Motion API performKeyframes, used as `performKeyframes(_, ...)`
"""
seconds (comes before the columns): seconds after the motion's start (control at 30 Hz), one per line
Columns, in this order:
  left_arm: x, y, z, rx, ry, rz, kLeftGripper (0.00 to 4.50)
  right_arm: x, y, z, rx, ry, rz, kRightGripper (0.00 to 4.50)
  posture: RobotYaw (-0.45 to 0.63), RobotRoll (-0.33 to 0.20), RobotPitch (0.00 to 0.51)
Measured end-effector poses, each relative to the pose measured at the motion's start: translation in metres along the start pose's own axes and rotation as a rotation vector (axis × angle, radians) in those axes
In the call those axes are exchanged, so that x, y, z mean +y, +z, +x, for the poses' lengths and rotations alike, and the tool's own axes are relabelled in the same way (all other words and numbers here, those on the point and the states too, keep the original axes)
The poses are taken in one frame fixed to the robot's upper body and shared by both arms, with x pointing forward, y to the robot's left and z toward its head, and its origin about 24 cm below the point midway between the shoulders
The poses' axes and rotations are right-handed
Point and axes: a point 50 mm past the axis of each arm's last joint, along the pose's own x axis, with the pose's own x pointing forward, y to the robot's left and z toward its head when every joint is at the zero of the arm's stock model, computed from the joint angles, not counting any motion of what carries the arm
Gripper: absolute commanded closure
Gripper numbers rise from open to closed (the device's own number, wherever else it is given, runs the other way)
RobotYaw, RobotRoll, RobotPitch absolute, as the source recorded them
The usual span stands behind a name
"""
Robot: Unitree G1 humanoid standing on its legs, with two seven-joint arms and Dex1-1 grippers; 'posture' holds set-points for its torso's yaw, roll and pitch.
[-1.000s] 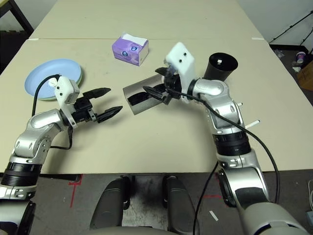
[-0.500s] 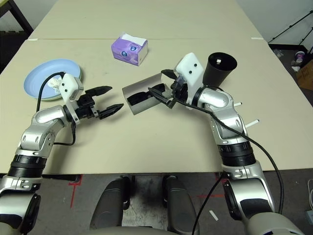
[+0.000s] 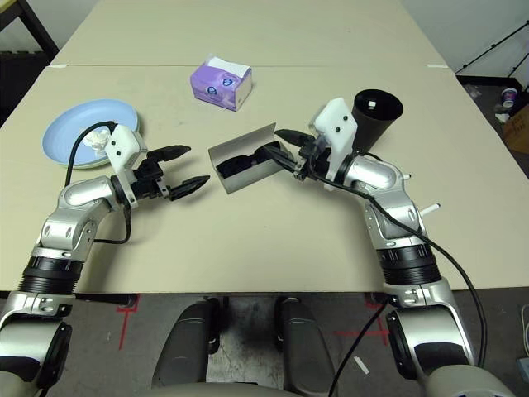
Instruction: Organize and tidy the items on the table.
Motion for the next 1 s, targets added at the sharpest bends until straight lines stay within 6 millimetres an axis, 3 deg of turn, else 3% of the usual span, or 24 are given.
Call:
performKeyframes(0.1,0.003,0.002,-0.002,0.003,-0.005,0.01,0.0,0.001,-0.01,-0.009,0.043,0.002,0.015,1.86,0.01,0.0,0.185)
performKeyframes(0.27,0.011,0.008,0.003,-0.006,-0.048,0.027,0.0,-0.001,-0.008,-0.021,0.048,-0.022,0.009,0.03,-0.01,0.0,0.192)
performKeyframes(0.53,0.025,0.009,0.017,-0.01,-0.101,0.043,0.0,0.008,-0.016,-0.043,0.117,0.005,0.026,0.03,-0.04,0.0,0.198)
performKeyframes(1.0,0.028,0.005,0.027,-0.008,-0.151,0.062,0.0,0.016,-0.014,-0.046,0.118,0.0,0.028,0.03,-0.06,0.0,0.192)
